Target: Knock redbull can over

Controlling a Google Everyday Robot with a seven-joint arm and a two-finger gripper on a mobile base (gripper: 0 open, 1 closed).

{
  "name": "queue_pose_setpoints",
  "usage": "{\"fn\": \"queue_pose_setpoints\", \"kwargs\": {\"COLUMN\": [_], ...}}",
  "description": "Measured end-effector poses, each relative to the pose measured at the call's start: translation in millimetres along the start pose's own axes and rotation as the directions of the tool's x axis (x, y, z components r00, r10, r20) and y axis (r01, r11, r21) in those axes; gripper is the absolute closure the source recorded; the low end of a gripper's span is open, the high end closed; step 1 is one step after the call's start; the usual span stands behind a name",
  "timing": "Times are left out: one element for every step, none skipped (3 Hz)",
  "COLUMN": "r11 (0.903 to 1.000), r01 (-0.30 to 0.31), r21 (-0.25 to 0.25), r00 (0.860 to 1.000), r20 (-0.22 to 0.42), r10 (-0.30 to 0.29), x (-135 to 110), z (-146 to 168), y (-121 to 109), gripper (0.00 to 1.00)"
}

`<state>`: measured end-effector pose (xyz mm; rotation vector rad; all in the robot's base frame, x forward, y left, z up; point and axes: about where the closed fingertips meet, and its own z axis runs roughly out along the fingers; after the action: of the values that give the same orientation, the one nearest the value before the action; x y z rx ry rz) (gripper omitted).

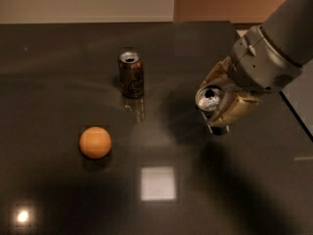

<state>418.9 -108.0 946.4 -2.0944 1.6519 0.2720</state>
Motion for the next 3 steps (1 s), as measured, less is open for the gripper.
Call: {"fn": "queue_pose_setpoints", "kwargs": {"r11": [0.9974, 0.9922, 0.9858], "r01": [0.060, 0.091, 0.126], "r21": [-0.040, -0.085, -0.111], "r00": [0.986, 0.957, 0.920], "r20": [-0.152, -0.270, -0.360], "r10": [-0.065, -0.111, -0.158], "x": [24.7, 45.9, 59.8], "z": [13.7, 29.3, 40.2], "y": [-20.4, -33.9, -43.0], "gripper": [1.00, 1.00, 0.83]}}
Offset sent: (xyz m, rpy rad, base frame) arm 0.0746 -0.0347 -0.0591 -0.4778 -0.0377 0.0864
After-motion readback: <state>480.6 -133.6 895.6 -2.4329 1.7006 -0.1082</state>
